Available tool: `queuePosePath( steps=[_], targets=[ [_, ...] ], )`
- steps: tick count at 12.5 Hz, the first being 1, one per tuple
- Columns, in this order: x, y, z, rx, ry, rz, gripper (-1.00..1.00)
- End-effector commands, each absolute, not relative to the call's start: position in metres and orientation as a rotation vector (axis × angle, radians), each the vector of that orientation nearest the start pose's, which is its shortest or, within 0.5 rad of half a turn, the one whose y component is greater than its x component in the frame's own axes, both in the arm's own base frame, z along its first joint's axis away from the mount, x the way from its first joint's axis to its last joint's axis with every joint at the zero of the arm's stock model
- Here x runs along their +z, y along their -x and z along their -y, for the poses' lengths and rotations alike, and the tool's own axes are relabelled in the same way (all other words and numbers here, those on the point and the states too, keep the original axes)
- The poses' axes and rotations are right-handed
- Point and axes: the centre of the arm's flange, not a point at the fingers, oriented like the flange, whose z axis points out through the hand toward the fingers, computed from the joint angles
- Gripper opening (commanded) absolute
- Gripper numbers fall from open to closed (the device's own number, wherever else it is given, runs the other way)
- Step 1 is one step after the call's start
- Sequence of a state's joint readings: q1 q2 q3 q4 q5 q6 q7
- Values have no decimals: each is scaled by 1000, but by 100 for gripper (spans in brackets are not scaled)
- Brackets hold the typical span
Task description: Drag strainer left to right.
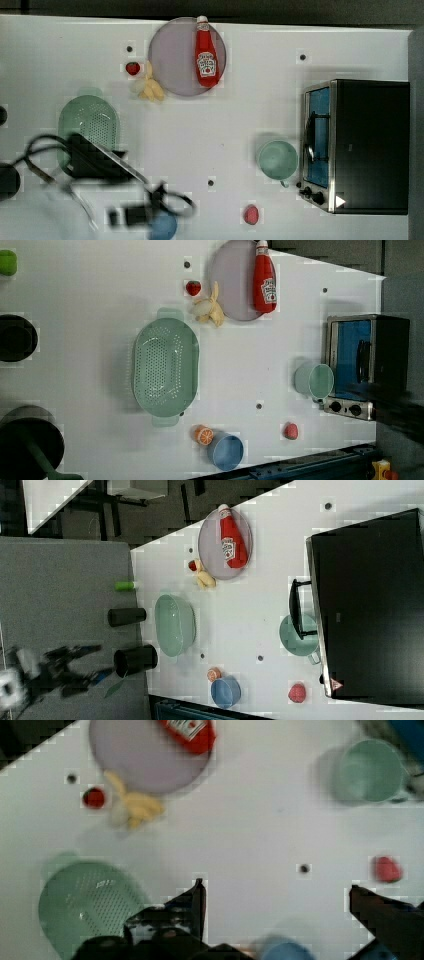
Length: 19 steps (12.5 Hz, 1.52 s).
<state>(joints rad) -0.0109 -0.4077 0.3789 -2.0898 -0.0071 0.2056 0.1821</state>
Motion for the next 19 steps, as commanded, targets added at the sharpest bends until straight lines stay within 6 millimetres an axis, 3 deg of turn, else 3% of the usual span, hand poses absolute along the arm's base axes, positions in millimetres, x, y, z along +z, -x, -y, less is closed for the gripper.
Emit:
queuePosePath(
  steps=[1,4,7,10,13,15,19],
  targets=[
    [500,-419,-238,-89,2988,-1274,100],
    [431,-434,-290,-12,2803,-1549,100],
    [364,-446,-314,125,2620,-1805,100],
    [298,-458,-320,235,2469,-2000,100],
    [244,-467,-325,257,2398,-2021,100],
    [214,-469,-325,277,2374,-2017,100],
    [170,-476,-307,273,2362,-2049,100]
  ],
)
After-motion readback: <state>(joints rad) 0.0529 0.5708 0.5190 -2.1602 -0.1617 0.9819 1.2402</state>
